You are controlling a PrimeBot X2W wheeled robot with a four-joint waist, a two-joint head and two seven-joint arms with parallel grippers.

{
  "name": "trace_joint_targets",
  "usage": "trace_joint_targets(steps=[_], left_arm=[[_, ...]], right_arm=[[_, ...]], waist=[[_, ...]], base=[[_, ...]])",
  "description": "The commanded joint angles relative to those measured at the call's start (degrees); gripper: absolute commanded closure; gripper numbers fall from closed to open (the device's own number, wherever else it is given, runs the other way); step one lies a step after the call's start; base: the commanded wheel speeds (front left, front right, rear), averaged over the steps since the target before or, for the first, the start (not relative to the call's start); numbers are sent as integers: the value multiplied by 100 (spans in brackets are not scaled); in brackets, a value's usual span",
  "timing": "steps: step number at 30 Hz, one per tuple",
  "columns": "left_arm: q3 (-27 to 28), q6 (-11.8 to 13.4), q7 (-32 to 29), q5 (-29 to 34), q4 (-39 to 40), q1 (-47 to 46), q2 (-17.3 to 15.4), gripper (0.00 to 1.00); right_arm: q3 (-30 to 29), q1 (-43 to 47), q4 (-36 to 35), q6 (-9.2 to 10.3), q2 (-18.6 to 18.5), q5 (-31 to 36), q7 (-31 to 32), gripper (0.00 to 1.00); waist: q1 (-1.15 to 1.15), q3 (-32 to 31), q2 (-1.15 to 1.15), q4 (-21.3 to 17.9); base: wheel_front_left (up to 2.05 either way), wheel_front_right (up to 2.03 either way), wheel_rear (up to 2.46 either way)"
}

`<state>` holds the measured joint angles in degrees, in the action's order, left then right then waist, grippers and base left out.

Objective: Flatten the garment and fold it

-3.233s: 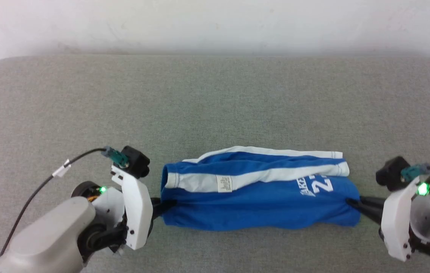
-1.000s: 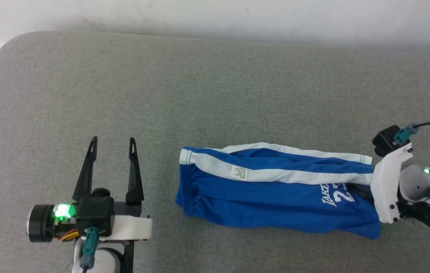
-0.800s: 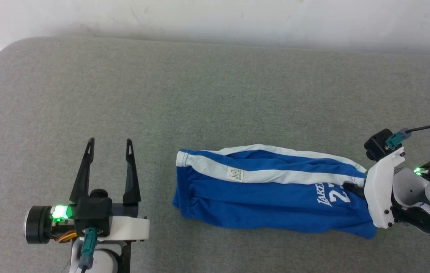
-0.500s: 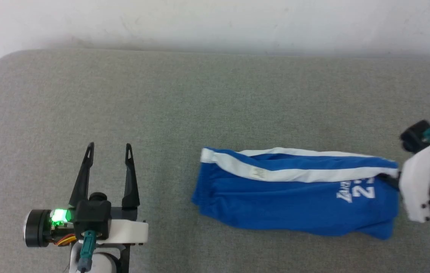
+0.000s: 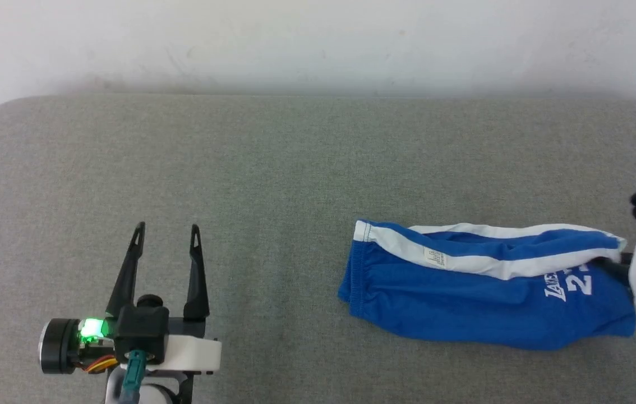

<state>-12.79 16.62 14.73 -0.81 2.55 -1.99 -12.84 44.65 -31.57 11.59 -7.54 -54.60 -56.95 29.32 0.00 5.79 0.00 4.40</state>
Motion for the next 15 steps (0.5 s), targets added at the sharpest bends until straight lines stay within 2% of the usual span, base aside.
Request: trace_joint_targets(steps=[1, 5, 9, 15], left_arm=[[3, -32, 27, 34, -5, 79, -12, 0], [-28, -67, 27, 47, 28, 0, -1, 0], [-59, -86, 27, 45, 29, -119, 32, 0], [-152, -145, 27, 45, 50, -346, 145, 0]], right_arm=[[-3, 24, -98, 5, 30, -13, 14, 100], [88, -132, -921, 5, 123, 74, 210, 100], [263, -452, -1546, 5, 429, 185, 474, 100], [680, -1133, -1637, 5, 1087, 404, 764, 100]], waist=[[0, 10, 0, 12], [0, 94, 0, 90], [0, 237, 0, 211], [0, 515, 0, 463]], base=[[0, 0, 0], [0, 0, 0], [0, 0, 0], [0, 0, 0]])
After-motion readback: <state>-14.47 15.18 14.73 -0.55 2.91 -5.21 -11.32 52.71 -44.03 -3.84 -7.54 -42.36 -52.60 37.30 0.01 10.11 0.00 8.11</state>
